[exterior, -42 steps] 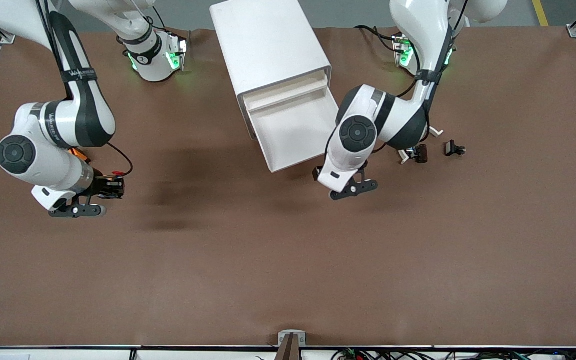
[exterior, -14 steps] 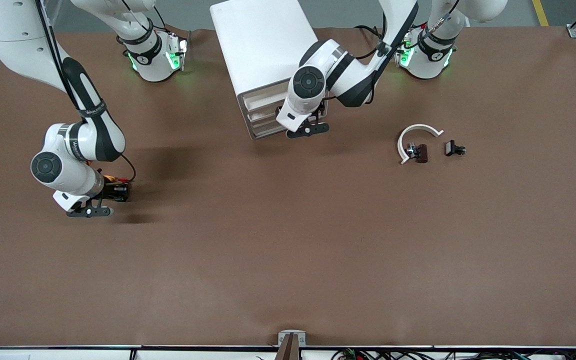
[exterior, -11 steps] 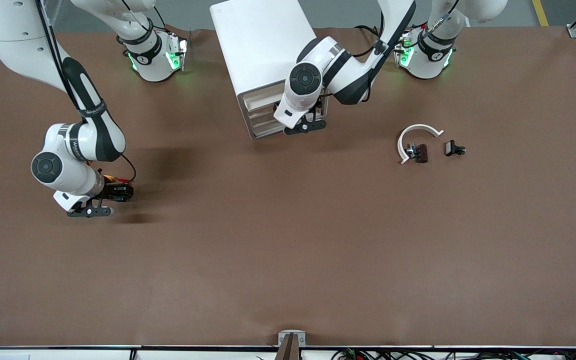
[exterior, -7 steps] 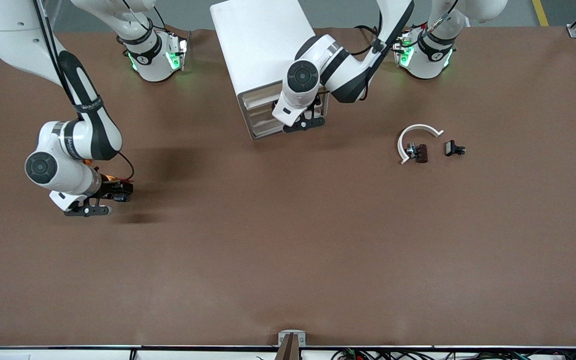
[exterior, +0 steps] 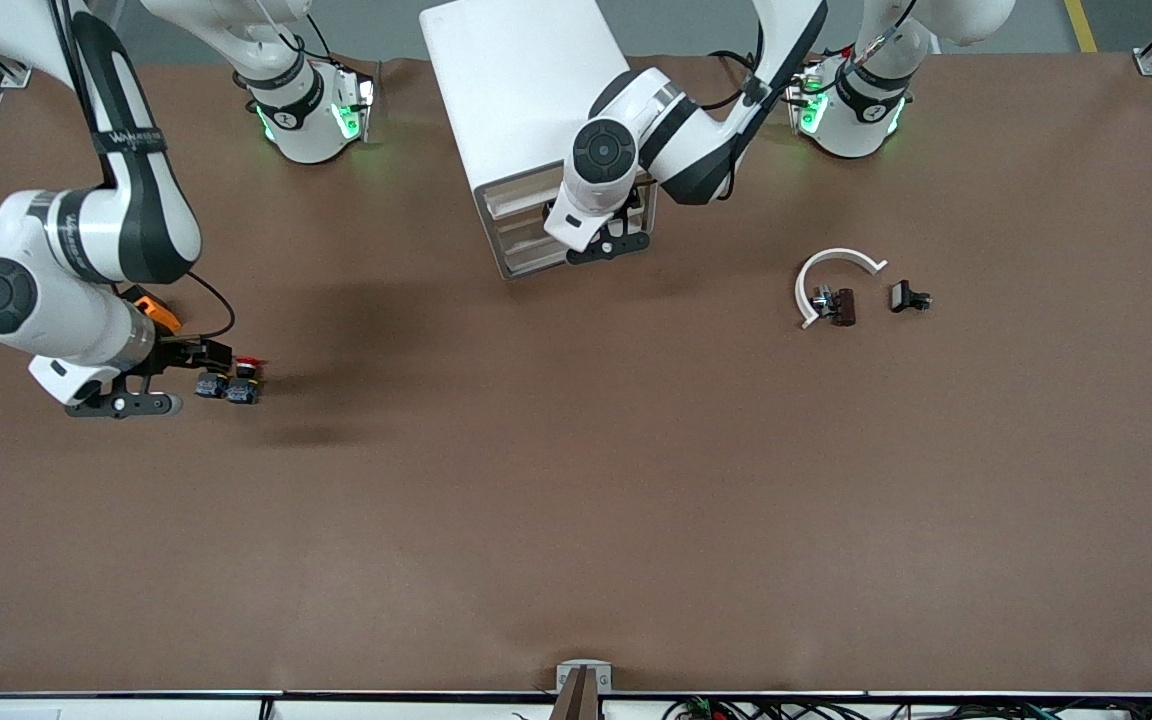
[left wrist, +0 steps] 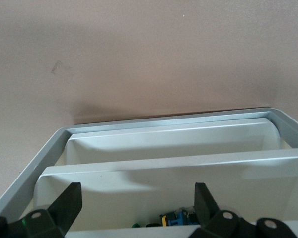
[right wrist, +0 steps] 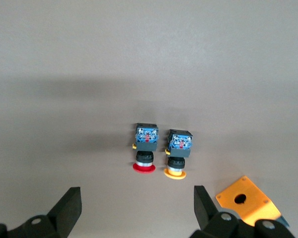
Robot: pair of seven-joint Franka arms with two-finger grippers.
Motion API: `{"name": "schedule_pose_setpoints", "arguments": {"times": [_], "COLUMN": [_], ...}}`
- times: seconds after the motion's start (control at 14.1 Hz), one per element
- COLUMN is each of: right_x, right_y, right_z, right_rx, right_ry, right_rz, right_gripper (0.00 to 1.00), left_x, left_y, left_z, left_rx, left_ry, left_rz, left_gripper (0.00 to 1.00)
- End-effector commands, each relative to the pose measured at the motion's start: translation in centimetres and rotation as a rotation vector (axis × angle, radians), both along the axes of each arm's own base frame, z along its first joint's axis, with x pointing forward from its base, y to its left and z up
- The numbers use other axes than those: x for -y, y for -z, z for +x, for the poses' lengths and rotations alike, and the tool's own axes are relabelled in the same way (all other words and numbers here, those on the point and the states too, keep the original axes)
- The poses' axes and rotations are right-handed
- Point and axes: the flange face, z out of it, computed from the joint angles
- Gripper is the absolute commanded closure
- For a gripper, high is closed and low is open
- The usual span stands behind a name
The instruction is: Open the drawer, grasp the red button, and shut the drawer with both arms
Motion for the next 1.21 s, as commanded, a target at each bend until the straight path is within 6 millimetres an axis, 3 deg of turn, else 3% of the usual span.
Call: {"name": "schedule_pose_setpoints", "arguments": {"times": [0.0, 0.5, 0.71, 0.85, 1.14], "right_x": [-1.5, -1.9, -1.0, 0.1, 0.6], "right_y": [-4.9, -19.1, -24.6, -27.3, -29.8], "right_z": [-1.3, -3.1, -3.1, -3.2, -3.3], "right_rx": [0.032, 0.030, 0.079, 0.112, 0.149], "right_ry": [0.024, 0.054, 0.070, 0.091, 0.107], "right_rz": [-0.021, 0.024, 0.027, 0.029, 0.045], "right_gripper": [0.00, 0.00, 0.00, 0.00, 0.00], "left_x": [0.7, -5.2, -8.9, -13.4, -22.2], "left_y": [-1.1, -4.5, -7.9, -10.8, -16.6], "left_z": [-1.4, 9.3, 13.1, 16.3, 21.8], "left_rx": [-0.003, 0.107, 0.137, 0.158, 0.204], "left_ry": [0.005, -0.101, -0.126, -0.151, -0.276], "left_rz": [-0.012, -0.001, 0.038, 0.083, 0.120], "left_gripper": [0.00, 0.00, 0.00, 0.00, 0.00]}}
